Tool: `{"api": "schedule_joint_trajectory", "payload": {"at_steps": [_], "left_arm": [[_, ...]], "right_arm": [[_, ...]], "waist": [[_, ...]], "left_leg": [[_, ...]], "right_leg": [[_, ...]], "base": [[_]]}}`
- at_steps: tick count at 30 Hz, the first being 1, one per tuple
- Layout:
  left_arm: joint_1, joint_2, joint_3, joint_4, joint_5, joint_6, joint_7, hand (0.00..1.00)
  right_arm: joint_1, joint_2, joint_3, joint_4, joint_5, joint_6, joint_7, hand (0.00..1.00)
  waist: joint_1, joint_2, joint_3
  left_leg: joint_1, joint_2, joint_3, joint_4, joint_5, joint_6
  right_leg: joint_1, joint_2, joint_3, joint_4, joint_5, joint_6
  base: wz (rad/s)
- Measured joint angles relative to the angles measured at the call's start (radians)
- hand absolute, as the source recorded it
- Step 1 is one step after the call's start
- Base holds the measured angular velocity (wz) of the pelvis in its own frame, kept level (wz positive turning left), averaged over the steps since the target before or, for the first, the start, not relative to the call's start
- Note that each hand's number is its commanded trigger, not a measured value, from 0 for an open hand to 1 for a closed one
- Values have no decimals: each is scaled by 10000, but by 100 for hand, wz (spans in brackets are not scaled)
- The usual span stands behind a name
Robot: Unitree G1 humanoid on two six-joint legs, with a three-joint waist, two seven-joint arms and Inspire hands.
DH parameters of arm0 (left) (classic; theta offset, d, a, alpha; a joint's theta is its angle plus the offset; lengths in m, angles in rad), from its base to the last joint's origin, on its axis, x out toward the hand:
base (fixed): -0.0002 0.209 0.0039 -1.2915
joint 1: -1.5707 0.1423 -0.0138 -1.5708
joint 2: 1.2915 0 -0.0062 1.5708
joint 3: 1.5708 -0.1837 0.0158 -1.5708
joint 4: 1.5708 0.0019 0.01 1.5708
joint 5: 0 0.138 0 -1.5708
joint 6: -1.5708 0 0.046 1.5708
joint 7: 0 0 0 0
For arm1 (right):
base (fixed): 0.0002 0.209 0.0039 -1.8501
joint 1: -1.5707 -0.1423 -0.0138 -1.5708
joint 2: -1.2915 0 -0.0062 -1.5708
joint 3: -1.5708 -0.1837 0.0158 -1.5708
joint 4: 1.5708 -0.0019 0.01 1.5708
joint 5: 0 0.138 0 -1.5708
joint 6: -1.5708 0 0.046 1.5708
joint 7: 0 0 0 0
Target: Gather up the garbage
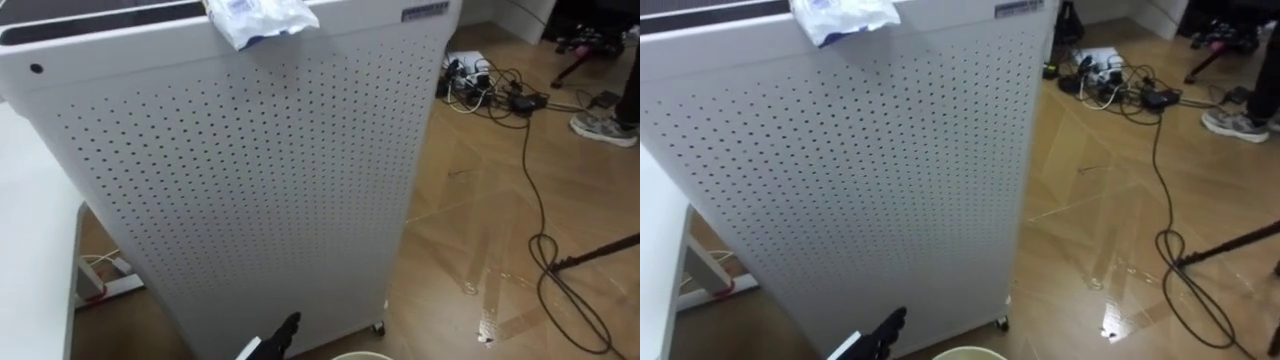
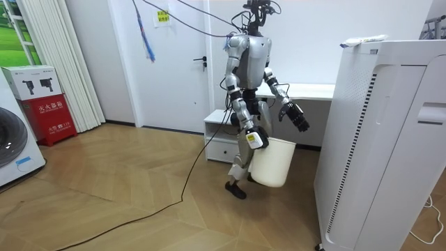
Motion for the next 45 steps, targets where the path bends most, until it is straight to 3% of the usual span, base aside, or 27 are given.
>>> {"api": "schedule_joint_trajectory", "payload": {"at_steps": [6,10,12,15,16,18,19,20,21,26,37,41,45], "left_arm": [[189,-89,638,-352,386,-53,59,0],[237,-100,698,-740,691,-445,116,0],[229,-75,697,-748,962,-508,132,0],[255,-76,700,-1161,1252,-572,278,0],[159,-73,702,-1263,1555,-775,469,0],[122,-116,703,-1410,2003,-963,964,0],[123,-46,725,-1539,2149,-975,1296,0],[125,-64,737,-1578,2263,-967,1580,0],[126,-26,740,-1673,2351,-967,1700,0],[354,-32,1186,-2948,3284,-975,2870,0],[565,188,1420,-3933,5100,-1086,4854,0],[529,282,1795,-4309,5785,-1391,5321,0],[454,468,1957,-5175,6060,-1404,5601,0]], "right_arm": [[0,31,-20,-222,-311,1,-19,100],[-3,-34,-8,-229,-308,1,-175,100],[7,-5,5,-214,-303,1,-196,100],[3,17,-88,-218,-231,-8,-285,100],[-7,71,-90,-217,-222,-36,-340,100],[2,154,-95,-235,-225,-89,-429,100],[-13,197,-98,-304,-224,-118,-455,100],[49,172,-113,-318,-211,-185,-453,100],[74,162,-112,-318,-194,-200,-450,100],[47,169,-116,-98,-146,-210,-454,100],[248,157,-193,52,-67,-255,-464,100],[245,124,-232,132,-85,-297,-458,100],[247,107,-232,139,-81,-303,-459,100]], "waist": [[38,61,-10],[7,108,-11],[6,74,10],[-1,94,9],[-10,89,19],[-6,115,29],[-23,104,40],[-105,219,6],[-93,208,-29],[10,244,-22],[9,201,-17],[-14,188,-19],[-25,190,-18]], "left_leg": [[5,-155,83,-1,-212,115],[127,-457,165,11,-517,372],[228,-596,29,-35,-618,483],[268,-738,-396,14,-667,670],[205,-817,-652,84,-676,731],[175,-843,-931,119,-657,785],[116,-880,-1005,126,-658,787],[72,-925,-1249,71,-647,797],[79,-966,-1252,0,-614,801],[256,-1018,-1301,-346,-507,763],[328,-994,-1627,-578,-376,646],[404,-984,-1628,-651,-339,623],[391,-990,-1691,-645,-332,612]], "right_leg": [[113,-109,-47,-26,-102,118],[120,-495,-540,750,-298,394],[63,-669,-640,1330,-257,467],[7,-710,-606,1742,-55,816],[-32,-696,-587,1724,-19,878],[-10,-644,-486,976,-41,1010],[-108,-601,-503,54,185,1059],[-133,-509,-520,-65,455,923],[-110,-511,-516,-146,460,919],[185,-468,-586,-535,528,897],[685,-209,-612,-1404,826,805],[699,-167,-407,-1397,848,780],[700,-156,-422,-1399,857,765]], "base": [[5],[30],[33],[38],[47],[35],[38],[40],[28],[5],[8],[0],[1]]}}
